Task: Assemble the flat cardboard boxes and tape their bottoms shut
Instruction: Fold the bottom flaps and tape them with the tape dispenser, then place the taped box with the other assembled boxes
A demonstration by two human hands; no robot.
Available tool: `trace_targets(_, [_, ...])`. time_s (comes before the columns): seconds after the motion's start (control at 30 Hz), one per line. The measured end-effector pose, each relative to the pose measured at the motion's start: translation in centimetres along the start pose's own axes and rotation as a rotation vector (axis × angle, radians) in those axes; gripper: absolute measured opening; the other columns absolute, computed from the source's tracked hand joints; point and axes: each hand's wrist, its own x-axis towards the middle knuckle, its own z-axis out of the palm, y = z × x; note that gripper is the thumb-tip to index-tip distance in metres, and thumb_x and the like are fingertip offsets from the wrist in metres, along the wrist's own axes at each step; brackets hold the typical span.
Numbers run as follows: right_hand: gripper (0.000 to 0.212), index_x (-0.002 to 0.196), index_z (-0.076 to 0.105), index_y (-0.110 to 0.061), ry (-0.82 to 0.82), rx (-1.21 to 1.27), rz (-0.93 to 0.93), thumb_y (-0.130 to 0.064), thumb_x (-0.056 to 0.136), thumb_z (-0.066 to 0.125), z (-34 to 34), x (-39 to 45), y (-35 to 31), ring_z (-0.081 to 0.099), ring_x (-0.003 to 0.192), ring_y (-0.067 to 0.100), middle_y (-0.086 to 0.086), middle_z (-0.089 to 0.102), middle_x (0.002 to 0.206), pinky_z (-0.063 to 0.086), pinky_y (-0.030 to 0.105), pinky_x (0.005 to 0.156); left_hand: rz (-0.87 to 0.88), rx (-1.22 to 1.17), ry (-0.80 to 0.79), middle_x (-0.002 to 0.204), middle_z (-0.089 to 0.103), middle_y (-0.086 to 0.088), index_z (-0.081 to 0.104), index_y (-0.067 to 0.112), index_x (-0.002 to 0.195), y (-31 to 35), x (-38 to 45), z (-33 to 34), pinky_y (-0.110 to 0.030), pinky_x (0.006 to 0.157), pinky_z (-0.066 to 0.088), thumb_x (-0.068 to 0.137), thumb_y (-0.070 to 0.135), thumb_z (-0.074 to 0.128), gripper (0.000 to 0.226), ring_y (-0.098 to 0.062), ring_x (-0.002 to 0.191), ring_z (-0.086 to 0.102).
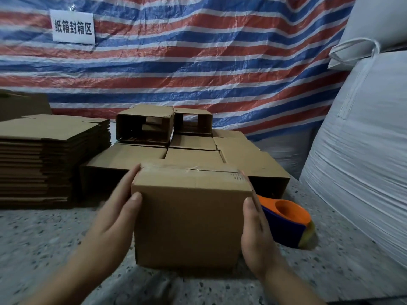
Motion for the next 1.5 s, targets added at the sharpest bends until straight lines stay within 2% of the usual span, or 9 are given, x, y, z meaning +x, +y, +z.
trace_targets(0.2, [0.061, 0.103, 0.074, -0.028, 0.045, -0.108, 0.224, -0.077, 0.089, 0.040, -1.2, 6.8, -5.7, 0.071, 0.101, 0.012, -0.008, 0.077, 0.101, 0.052, 0.047, 0.099, -0.047, -0.090, 0.052, 0.107, 0.068, 0.026, 0.066, 0.056, 0.105, 3.5, 5.2, -1.8, -0.033, 0.081, 0.048, 0.090, 0.053, 0.056, 0.018, 0.002, 0.100, 0.063])
trace_targets(0.4, [0.053, 0.103, 0.068, -0.016, 0.076, 0.153, 0.331, -0.060, 0.100, 0.039, -1.7, 17.4, -9.9, 0.072, 0.091, 0.021, 0.001, 0.077, 0.082, 0.058, 0.035, 0.072, -0.326, -0.078, 0.257, 0.087, 0.063, 0.000, 0.055, 0.023, 0.083, 7.6, 17.4, 0.3, -0.030, 0.059, 0.043, 0.094, 0.050, 0.054, 0.029, -0.018, 0.081, 0.062])
trace_targets(0.57, [0.032, 0.103, 0.068, -0.014, 0.078, 0.184, 0.313, -0.033, 0.102, 0.042, -2.3, 23.9, -7.1, 0.072, 0.079, 0.016, 0.001, 0.073, 0.083, 0.058, 0.025, 0.061, -0.308, -0.001, 0.250, 0.102, 0.064, -0.004, 0.057, 0.017, 0.104, 5.8, 26.0, 2.8, -0.030, 0.061, 0.049, 0.093, 0.041, 0.060, 0.027, -0.020, 0.089, 0.064])
trace_targets(0.73, [0.025, 0.109, 0.067, -0.015, 0.197, 0.272, 0.463, -0.028, 0.100, 0.047, -3.0, 31.0, -2.8, 0.074, 0.088, 0.023, 0.008, 0.075, 0.097, 0.061, 0.032, 0.066, -0.378, 0.164, -0.042, 0.113, 0.062, -0.008, 0.053, 0.015, 0.123, 2.9, 33.2, 5.9, -0.043, 0.098, 0.049, 0.090, 0.045, 0.056, 0.045, -0.024, 0.105, 0.063])
trace_targets(0.93, [0.027, 0.104, 0.068, -0.012, 0.188, 0.295, 0.541, -0.027, 0.099, 0.047, -3.5, 37.8, 2.2, 0.074, 0.082, 0.024, 0.007, 0.076, 0.081, 0.062, 0.037, 0.078, -0.354, 0.506, -0.170, 0.104, 0.054, -0.003, 0.052, 0.017, 0.113, -1.1, 39.6, 7.2, -0.037, 0.076, 0.042, 0.095, 0.042, 0.048, 0.031, -0.017, 0.085, 0.053])
trace_targets(1.17, [0.030, 0.108, 0.068, -0.010, 0.162, 0.300, 0.617, -0.023, 0.099, 0.043, -2.8, 41.6, 7.9, 0.070, 0.071, 0.023, 0.007, 0.073, 0.080, 0.058, 0.028, 0.061, -0.298, 0.821, -0.195, 0.120, 0.056, -0.008, 0.055, 0.019, 0.131, -4.8, 43.4, 8.4, -0.038, 0.083, 0.043, 0.094, 0.047, 0.048, 0.047, -0.025, 0.105, 0.055])
trace_targets(1.27, [0.030, 0.085, 0.063, -0.010, 0.146, 0.338, 0.637, -0.019, 0.100, 0.039, -2.3, 42.0, 9.6, 0.064, 0.044, 0.017, 0.003, 0.066, 0.055, 0.050, 0.020, 0.046, -0.284, 1.007, -0.211, 0.128, 0.055, -0.009, 0.054, 0.015, 0.134, -5.8, 44.1, 8.5, -0.037, 0.085, 0.037, 0.095, 0.050, 0.048, 0.053, -0.026, 0.108, 0.052])
trace_targets(1.4, [0.028, 0.079, 0.063, -0.013, 0.119, 0.367, 0.665, -0.019, 0.099, 0.043, -2.2, 41.7, 11.0, 0.060, 0.054, 0.016, -0.001, 0.061, 0.063, 0.048, 0.024, 0.056, -0.237, 1.164, -0.150, 0.142, 0.050, -0.010, 0.047, 0.016, 0.142, -5.8, 43.9, 9.0, -0.041, 0.102, 0.037, 0.100, 0.052, 0.038, 0.056, -0.030, 0.128, 0.047])
trace_targets(1.5, [0.023, 0.082, 0.055, -0.014, 0.169, 0.343, 0.688, -0.024, 0.099, 0.043, -2.5, 41.6, 10.4, 0.052, 0.060, 0.016, 0.000, 0.053, 0.071, 0.043, 0.027, 0.059, -0.085, 1.134, -0.063, 0.131, 0.056, -0.015, 0.046, 0.018, 0.142, -5.0, 43.1, 9.0, -0.042, 0.093, 0.046, 0.105, 0.043, 0.028, 0.048, -0.031, 0.115, 0.056])
